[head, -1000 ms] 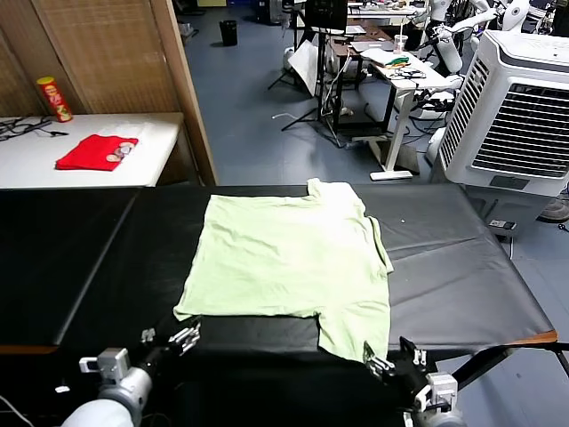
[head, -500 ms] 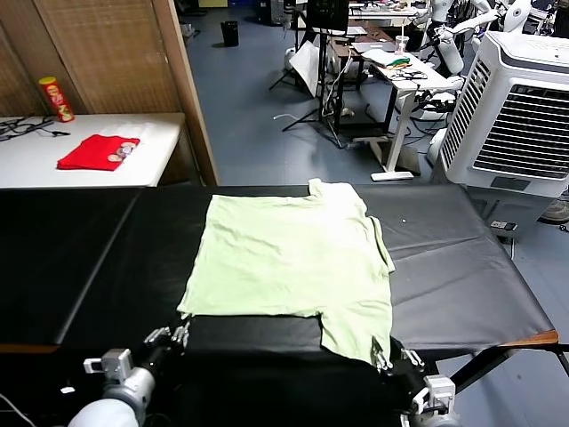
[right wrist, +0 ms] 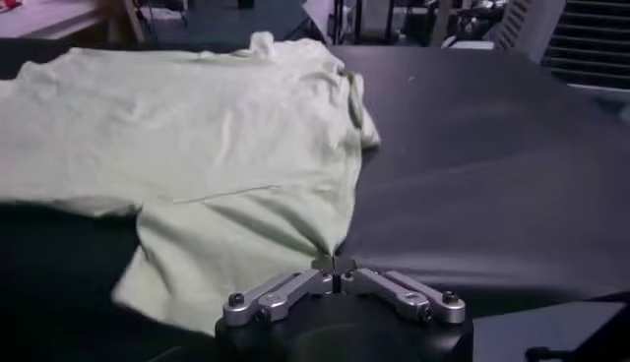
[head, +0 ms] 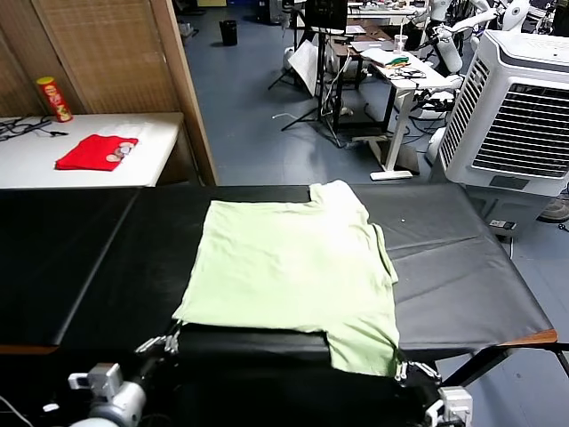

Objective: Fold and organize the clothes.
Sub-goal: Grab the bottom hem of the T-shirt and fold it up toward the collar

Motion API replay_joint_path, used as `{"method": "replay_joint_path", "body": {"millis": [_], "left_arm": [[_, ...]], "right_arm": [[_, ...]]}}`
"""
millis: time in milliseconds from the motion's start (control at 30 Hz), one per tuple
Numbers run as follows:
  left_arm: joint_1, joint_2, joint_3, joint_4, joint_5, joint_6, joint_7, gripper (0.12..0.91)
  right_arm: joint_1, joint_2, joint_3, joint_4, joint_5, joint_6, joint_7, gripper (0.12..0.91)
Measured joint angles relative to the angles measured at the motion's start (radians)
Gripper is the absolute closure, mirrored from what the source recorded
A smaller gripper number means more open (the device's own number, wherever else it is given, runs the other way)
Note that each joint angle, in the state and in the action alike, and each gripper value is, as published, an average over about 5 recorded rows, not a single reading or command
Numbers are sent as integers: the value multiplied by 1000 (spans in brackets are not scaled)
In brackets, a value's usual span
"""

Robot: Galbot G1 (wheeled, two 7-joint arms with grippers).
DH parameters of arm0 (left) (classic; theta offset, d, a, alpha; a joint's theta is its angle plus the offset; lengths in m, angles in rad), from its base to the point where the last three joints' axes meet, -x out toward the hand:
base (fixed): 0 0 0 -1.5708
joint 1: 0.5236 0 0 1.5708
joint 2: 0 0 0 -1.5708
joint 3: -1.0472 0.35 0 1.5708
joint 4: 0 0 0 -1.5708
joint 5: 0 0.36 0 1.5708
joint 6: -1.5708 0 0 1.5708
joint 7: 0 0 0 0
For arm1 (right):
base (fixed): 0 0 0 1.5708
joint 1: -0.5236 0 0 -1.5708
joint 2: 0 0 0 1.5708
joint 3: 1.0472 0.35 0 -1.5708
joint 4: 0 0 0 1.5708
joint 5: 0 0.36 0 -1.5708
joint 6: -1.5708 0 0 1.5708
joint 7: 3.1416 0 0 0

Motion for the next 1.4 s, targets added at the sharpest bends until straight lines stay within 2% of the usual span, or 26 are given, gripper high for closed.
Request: {"method": "replay_joint_path", "body": {"millis": [200,400,767,900,1000,1133,1200,1300,1400], "left_arm": [[-82,-24,17,14,12,-40,20,902],[-226,-46,58,79,55,-46,11,902],[-393,-46,107,246,169,-84,15,902],[-434,-50,121,303,202,-89,15,902],[-462,-50,132,343,217,-88,14,902],[-492,-52,144,384,225,-71,15,896],[-497,-52,146,393,227,-65,15,852],[-490,-45,145,390,227,-56,15,707],[-469,-33,140,373,222,-44,15,539]], "right_arm": [[191,-48,-33,-154,10,61,-4,904],[370,-73,-80,-303,2,82,-5,904],[590,-51,-173,-550,-71,120,-7,904],[634,-36,-194,-600,-84,122,-26,895],[635,-38,-197,-601,-71,103,-48,803],[597,-55,-184,-542,-40,55,-62,589],[564,-67,-172,-494,-33,31,-63,472],[508,-83,-152,-418,-36,8,-61,315],[448,-91,-130,-355,-47,5,-60,239]]}}
